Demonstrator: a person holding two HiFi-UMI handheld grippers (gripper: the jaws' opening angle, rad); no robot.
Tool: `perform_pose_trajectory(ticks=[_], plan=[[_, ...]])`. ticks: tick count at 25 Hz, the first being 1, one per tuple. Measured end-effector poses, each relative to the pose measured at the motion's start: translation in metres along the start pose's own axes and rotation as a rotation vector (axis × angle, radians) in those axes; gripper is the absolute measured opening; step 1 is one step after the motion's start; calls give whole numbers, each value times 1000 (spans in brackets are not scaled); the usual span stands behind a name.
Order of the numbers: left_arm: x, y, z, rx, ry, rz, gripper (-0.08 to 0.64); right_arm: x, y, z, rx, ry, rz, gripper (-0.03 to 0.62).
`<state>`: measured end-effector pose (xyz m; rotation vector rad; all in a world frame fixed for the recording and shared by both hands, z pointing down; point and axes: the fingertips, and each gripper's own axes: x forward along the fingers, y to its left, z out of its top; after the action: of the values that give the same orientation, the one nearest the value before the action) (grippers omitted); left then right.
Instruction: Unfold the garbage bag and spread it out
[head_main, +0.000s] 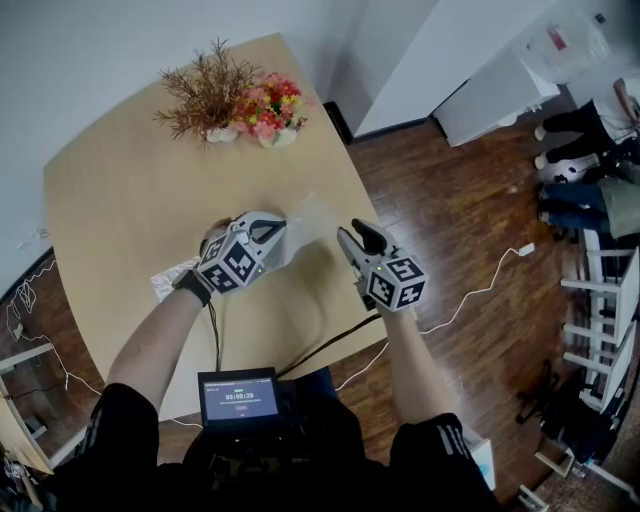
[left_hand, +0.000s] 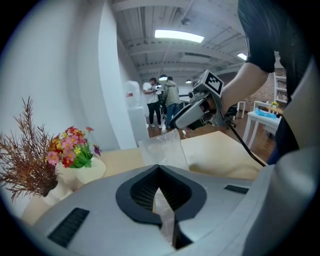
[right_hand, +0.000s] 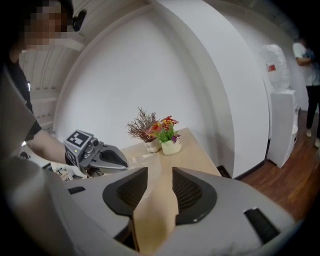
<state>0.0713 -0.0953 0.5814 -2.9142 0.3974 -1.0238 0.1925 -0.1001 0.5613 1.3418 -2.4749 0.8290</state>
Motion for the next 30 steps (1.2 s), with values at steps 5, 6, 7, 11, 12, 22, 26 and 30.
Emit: perform_pose_trajectory(ticks=[5, 6, 7, 11, 12, 22, 26, 30], plan=[[-1, 1, 4, -2, -7, 8, 0, 6, 13, -13, 94, 5, 42, 209], [-1, 1, 4, -3, -7, 11, 0, 6, 16, -13, 102, 0, 48, 222], [-1, 3, 4, -4, -7, 15, 0, 5, 18, -12, 114, -10, 53, 222], [-3, 4, 5, -11, -14, 23, 0, 6, 30, -14, 158, -32, 78, 222], [-4, 4, 5, -11, -15, 23, 0, 8, 33, -17, 153, -24, 85, 222], [-2, -1, 11, -10, -28, 21, 0, 27, 66, -22, 179, 9, 158, 236], [0, -4, 16, -9, -37, 15, 0, 36, 66, -32, 199, 38, 151, 236], [1, -7, 19, -3, -45, 9, 0, 46, 62, -43, 223, 67, 135, 238]])
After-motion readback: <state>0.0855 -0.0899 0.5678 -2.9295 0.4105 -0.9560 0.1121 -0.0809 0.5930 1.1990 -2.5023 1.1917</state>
